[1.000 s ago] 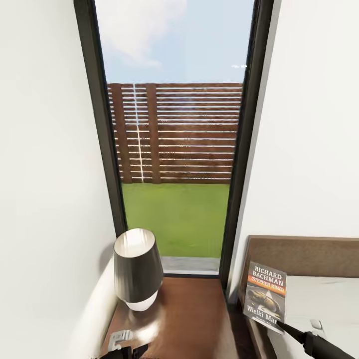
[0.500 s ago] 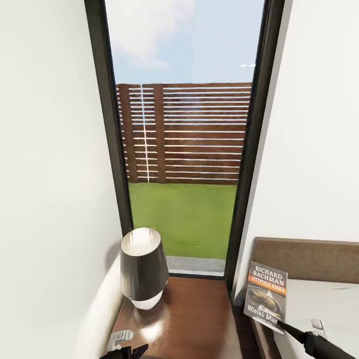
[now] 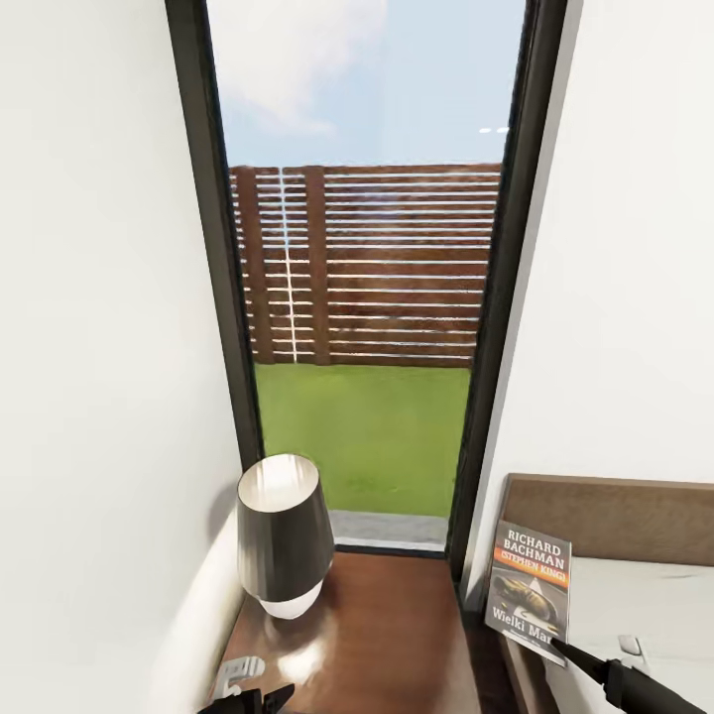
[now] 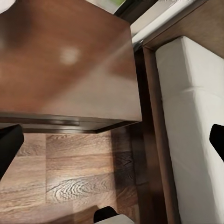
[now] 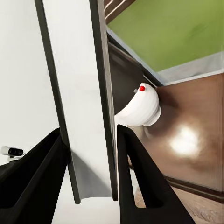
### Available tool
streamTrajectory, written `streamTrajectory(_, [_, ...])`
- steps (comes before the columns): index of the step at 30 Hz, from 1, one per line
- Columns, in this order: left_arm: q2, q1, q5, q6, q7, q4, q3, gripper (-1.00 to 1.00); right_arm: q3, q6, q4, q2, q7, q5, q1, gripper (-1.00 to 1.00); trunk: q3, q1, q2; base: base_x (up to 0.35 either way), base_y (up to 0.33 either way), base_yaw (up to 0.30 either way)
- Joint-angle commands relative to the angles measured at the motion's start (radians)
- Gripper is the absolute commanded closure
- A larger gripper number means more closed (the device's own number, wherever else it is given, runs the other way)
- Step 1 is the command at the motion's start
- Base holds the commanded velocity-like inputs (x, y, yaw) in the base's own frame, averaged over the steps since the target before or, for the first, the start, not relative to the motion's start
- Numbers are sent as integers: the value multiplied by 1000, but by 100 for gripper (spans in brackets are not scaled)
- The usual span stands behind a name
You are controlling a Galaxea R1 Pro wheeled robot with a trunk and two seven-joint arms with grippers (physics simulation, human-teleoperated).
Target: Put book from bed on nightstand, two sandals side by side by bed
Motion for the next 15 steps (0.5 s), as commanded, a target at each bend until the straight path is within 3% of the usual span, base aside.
streamTrajectory(1, [1, 0, 10, 8, -1, -1, -5, -100, -5, 2, 1, 0, -2, 2, 0, 100, 0, 1, -1, 202, -63, 0])
streamTrajectory(10, [1, 0, 10, 8, -2, -1, -5, -100, -4, 2, 1, 1, -53, 2, 0, 100, 0, 1, -1, 266, -60, 0])
streamTrajectory(15, [1, 0, 10, 8, -3, -1, -6, -100, -4, 2, 1, 2, -55, 2, 0, 100, 0, 1, -1, 99, -7, 0])
